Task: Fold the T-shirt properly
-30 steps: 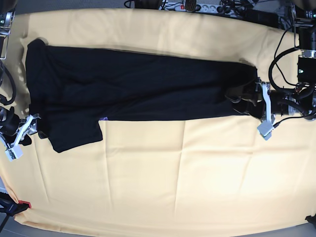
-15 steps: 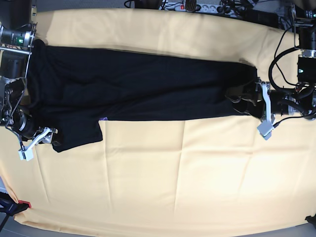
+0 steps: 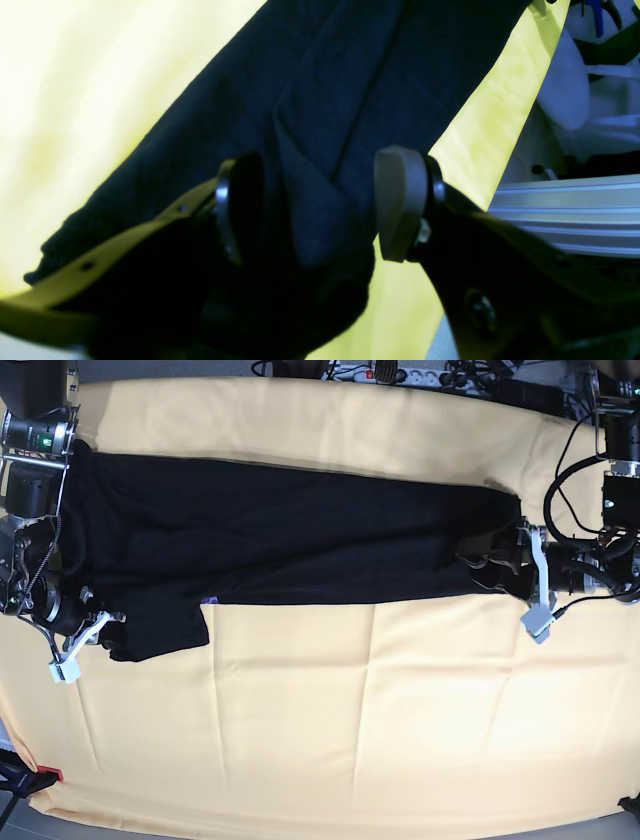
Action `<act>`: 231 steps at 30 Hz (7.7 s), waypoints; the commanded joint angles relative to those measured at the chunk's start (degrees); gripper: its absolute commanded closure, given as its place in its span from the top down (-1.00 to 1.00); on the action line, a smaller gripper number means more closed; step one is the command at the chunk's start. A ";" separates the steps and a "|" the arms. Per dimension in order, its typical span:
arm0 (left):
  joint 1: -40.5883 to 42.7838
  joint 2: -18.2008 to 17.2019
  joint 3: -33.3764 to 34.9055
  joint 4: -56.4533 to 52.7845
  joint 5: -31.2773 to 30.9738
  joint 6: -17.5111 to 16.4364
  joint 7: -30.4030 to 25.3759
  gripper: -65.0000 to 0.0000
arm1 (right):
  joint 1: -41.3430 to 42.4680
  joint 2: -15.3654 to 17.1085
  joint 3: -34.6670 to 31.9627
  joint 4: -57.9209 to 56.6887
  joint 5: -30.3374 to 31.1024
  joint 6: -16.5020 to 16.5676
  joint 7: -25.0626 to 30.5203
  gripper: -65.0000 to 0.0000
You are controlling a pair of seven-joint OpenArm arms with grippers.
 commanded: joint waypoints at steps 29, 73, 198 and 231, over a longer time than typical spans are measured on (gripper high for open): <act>-1.09 -1.11 -0.55 0.76 -1.39 -0.20 -0.42 0.15 | -27.85 13.38 0.42 51.93 31.28 0.52 -28.83 -1.00; -1.22 -9.09 -0.57 0.79 -1.39 -2.00 -0.42 0.15 | -31.15 23.23 0.44 52.81 36.26 0.52 -38.40 0.27; 13.86 26.82 -14.03 12.79 -1.39 -2.00 -7.28 -0.36 | -24.17 -9.66 10.05 42.82 20.09 0.52 -27.04 -0.22; 14.47 26.49 -15.91 7.87 40.50 6.99 -29.86 -1.00 | -28.74 -8.41 25.11 44.98 7.21 -6.54 -28.28 0.30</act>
